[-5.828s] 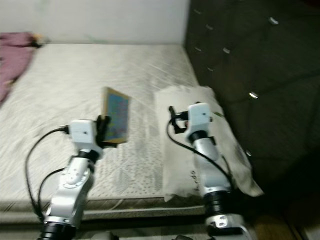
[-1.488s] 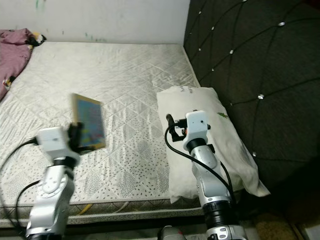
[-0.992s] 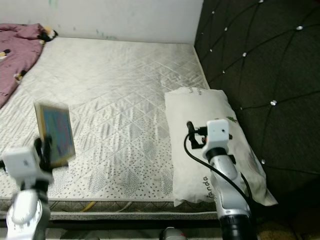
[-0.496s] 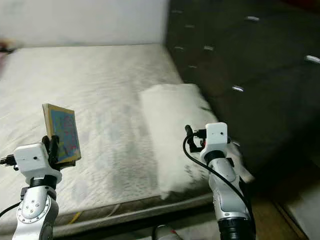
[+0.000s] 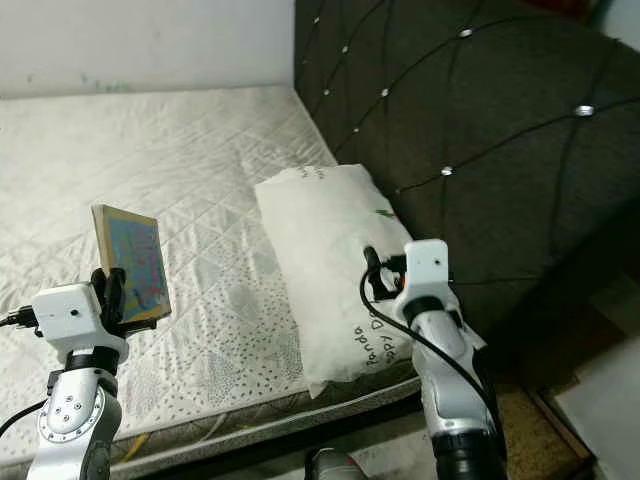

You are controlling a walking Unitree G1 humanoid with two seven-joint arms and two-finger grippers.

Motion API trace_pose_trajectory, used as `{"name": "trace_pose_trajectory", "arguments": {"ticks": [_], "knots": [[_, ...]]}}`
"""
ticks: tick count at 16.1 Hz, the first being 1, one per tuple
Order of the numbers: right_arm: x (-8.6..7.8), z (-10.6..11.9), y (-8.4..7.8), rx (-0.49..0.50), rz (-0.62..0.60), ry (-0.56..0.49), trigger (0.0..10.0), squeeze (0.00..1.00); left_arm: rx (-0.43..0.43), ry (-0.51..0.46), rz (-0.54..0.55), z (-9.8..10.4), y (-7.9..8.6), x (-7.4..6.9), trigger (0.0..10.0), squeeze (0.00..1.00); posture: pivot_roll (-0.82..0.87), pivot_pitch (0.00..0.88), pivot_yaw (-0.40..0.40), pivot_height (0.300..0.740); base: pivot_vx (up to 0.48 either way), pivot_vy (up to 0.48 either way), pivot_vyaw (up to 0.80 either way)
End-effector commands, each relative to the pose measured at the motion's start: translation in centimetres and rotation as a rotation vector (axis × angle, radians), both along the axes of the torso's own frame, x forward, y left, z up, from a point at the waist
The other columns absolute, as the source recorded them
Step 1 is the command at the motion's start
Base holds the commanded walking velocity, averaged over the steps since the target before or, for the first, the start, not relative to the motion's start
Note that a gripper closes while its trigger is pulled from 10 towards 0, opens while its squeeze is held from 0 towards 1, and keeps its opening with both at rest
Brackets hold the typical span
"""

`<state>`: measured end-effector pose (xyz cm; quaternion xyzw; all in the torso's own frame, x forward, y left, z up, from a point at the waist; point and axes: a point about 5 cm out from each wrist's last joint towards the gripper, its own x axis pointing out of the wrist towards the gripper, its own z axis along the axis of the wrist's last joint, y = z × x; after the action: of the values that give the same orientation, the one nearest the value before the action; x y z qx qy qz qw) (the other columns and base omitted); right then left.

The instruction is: Clean up the room

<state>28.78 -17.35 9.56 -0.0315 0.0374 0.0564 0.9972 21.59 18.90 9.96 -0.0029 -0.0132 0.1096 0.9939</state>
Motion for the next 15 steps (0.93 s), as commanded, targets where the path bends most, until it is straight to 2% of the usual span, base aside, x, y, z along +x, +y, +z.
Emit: {"name": "trace_pose_trajectory", "arguments": {"ticks": [1, 3, 7, 10, 15], "knots": [[0.04, 0.47, 0.24, 0.000, 0.017, -0.015, 10.0, 0.00, -0.008, -0.053, -0.010, 0.93, -0.14, 0.22, 10.0, 0.00, -0.01, 0.000, -0.027, 0.740, 0.000, 0.000, 0.00], [-0.17, 0.45, 0.63, 0.000, 0.040, -0.014, 10.0, 0.00, -0.035, -0.053, -0.014, 0.86, -0.15, 0.30, 10.0, 0.00, -0.01, 0.000, -0.028, 0.740, 0.000, 0.000, 0.00], [-0.16, 0.50, 0.62, -0.001, 0.047, -0.014, 10.0, 0.00, -0.045, -0.053, -0.019, 0.85, -0.34, 0.53, 10.0, 0.00, -0.02, 0.000, -0.029, 0.702, 0.000, 0.000, 0.00], [-0.14, 0.51, 0.66, -0.002, 0.054, -0.013, 10.0, 0.00, -0.050, -0.052, -0.016, 0.82, -0.36, 0.58, 10.0, 0.00, -0.02, 0.000, -0.030, 0.702, 0.000, 0.000, 0.00], [-0.12, 0.50, 0.88, 0.000, 0.070, -0.009, 10.0, 0.00, -0.055, -0.039, 0.008, 0.68, -0.18, 0.63, 10.0, 0.00, -0.02, 0.000, -0.034, 0.644, 0.000, 0.000, 0.00]]}}
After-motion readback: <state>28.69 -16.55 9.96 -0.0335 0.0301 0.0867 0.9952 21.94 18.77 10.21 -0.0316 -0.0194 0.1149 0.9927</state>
